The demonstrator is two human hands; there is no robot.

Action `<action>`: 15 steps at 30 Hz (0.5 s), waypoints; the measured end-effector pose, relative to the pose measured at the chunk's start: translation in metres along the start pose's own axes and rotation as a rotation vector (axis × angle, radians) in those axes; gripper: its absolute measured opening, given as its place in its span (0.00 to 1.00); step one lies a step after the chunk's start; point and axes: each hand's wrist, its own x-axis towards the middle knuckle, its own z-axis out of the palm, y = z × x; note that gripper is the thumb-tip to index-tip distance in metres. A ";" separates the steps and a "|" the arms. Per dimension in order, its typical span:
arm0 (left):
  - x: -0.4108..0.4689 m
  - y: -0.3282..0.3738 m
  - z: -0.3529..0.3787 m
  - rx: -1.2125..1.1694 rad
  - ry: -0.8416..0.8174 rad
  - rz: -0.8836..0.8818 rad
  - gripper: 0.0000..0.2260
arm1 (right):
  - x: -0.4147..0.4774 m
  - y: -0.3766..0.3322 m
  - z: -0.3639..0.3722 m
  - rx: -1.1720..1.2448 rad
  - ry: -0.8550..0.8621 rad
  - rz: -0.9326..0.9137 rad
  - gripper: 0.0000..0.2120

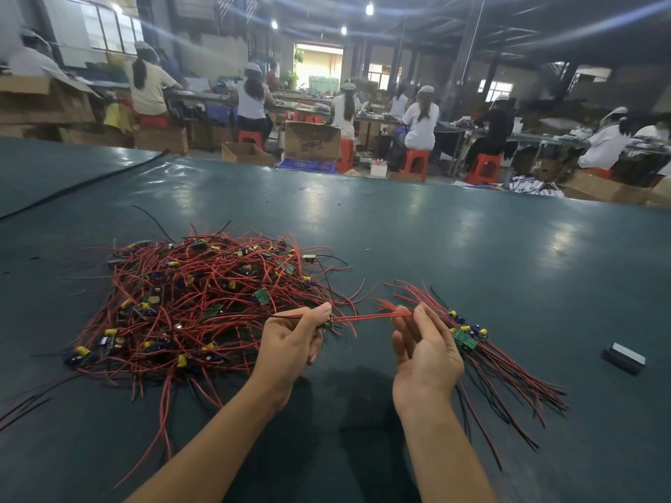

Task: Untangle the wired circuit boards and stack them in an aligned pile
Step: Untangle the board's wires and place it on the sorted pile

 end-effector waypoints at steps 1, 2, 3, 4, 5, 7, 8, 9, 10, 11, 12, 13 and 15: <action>0.000 0.000 0.000 0.007 -0.006 0.000 0.19 | 0.000 0.000 0.000 0.001 0.005 -0.006 0.05; -0.001 0.000 0.000 0.009 -0.009 0.000 0.19 | 0.000 0.000 -0.001 0.002 0.010 -0.010 0.05; -0.001 0.000 0.000 0.009 -0.011 0.001 0.19 | 0.001 0.000 -0.001 0.001 0.015 -0.014 0.05; -0.001 0.001 0.000 0.009 -0.012 0.003 0.19 | 0.001 -0.001 -0.002 0.002 0.020 -0.016 0.05; -0.001 0.002 0.000 0.010 -0.011 0.006 0.19 | 0.001 -0.001 -0.002 0.003 0.023 -0.016 0.05; -0.002 0.003 0.000 0.020 -0.017 0.011 0.19 | 0.002 0.000 -0.003 0.004 0.036 -0.013 0.05; -0.003 0.003 0.000 0.031 -0.022 0.014 0.20 | 0.002 0.001 -0.003 0.005 0.048 -0.012 0.05; -0.004 0.003 0.001 0.044 -0.027 0.019 0.22 | 0.003 0.001 -0.003 0.007 0.059 -0.016 0.05; -0.006 0.004 0.002 0.057 -0.029 0.025 0.23 | 0.003 0.002 -0.004 0.012 0.066 -0.023 0.05; -0.007 0.005 0.003 0.068 -0.028 0.033 0.22 | 0.003 0.001 -0.004 0.018 0.066 -0.034 0.05; -0.009 0.007 0.005 0.076 -0.026 0.043 0.21 | 0.003 0.000 -0.004 0.021 0.060 -0.041 0.04; -0.011 0.009 0.006 0.077 -0.022 0.052 0.20 | 0.004 -0.001 -0.003 0.020 0.047 -0.038 0.05; -0.013 0.012 0.009 0.058 0.011 0.064 0.19 | 0.003 -0.001 -0.003 0.005 -0.002 0.026 0.11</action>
